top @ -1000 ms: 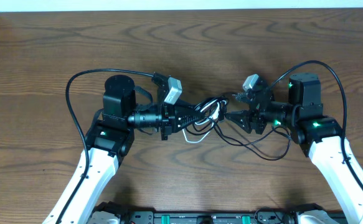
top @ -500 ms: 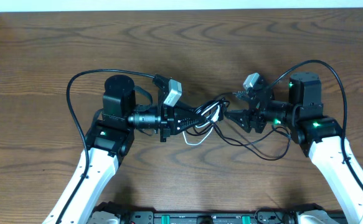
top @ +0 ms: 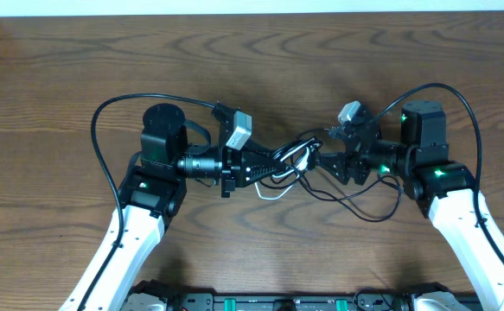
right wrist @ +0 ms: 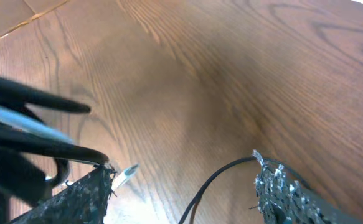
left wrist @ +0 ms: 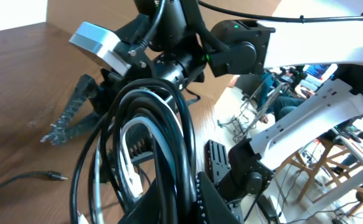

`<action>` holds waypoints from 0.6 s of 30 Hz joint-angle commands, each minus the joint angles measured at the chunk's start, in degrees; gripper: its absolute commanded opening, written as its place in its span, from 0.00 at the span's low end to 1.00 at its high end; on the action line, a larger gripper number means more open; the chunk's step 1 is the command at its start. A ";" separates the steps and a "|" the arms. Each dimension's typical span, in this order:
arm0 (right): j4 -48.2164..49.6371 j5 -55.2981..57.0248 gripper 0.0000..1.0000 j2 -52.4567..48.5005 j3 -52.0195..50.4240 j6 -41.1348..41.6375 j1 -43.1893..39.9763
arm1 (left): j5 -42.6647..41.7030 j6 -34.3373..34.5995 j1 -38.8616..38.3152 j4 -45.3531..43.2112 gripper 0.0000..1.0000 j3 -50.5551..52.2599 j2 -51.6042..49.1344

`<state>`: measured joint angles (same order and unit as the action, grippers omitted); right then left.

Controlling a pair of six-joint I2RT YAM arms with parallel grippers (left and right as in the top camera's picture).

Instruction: Untangle cables

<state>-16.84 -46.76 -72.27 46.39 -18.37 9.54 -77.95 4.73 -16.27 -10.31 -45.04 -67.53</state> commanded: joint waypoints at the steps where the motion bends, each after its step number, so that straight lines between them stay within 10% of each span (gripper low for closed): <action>1: 0.83 -0.33 0.72 0.26 0.33 1.73 -0.13 | -2.64 0.28 0.24 -0.33 0.08 -0.96 0.02; 18: 3.41 -6.08 0.81 0.26 0.33 3.54 -0.13 | 4.04 -0.13 0.24 0.35 0.08 -0.94 -2.97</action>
<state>-13.80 -49.32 -72.27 46.39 -15.38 9.54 -75.00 4.71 -16.27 -9.67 -45.01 -69.47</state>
